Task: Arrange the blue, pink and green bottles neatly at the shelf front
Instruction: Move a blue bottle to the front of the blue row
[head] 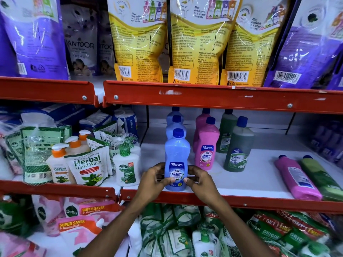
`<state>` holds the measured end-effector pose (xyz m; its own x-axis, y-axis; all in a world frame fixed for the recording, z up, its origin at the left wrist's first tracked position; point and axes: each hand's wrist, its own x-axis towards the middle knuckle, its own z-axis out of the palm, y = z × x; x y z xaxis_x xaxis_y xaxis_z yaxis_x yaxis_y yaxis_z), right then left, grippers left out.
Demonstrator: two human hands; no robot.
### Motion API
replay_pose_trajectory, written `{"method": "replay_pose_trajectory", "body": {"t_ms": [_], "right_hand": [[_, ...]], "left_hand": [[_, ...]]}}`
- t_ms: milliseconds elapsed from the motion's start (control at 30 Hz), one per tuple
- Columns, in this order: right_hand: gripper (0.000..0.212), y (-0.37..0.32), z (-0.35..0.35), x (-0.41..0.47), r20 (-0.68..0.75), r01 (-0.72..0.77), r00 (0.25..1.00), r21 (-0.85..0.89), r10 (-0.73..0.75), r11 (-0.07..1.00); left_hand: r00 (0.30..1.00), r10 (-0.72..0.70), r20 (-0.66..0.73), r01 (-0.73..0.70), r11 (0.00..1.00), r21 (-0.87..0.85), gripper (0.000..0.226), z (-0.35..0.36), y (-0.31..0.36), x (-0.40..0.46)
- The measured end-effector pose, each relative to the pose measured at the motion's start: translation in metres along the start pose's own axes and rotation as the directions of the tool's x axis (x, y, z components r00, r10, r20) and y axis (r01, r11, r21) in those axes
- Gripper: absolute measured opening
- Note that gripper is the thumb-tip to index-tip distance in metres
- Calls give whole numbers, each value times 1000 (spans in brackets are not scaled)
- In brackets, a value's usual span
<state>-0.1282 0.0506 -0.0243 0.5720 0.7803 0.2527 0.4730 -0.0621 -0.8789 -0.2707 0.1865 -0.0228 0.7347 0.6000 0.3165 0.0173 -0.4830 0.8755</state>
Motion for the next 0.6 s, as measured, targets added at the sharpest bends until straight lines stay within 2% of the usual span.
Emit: {"method": "replay_pose_trajectory", "body": {"t_ms": [300,367,433,500,533,600], "right_hand": [[29,-5,0,-3,24,0,1000,23,0,1000],[31,-5,-1,-4,43,-1,999,30,0,1000],[36,-6,-4,-5,46,8,999,33,-9,999],[39,-7,-12,-11,-13,7,1000,49,-6,999],[37,-7,-19,-15,-69,10,998,50,-6,999],[31,-6,-36,-26,-209,28,978,32,-20,999]], "left_hand": [[1000,-10,-16,9,1000,-12,44,-1,3,-4],[1000,-22,-5,22,1000,-14,49,-2,4,-5],[999,-47,-11,46,997,-59,64,-3,4,-8],[989,-49,-138,43,998,-53,71,-4,9,-17],[966,13,-258,-9,1000,18,62,-4,15,-24],[853,277,-442,-205,957,204,31,2,28,-39]]}}
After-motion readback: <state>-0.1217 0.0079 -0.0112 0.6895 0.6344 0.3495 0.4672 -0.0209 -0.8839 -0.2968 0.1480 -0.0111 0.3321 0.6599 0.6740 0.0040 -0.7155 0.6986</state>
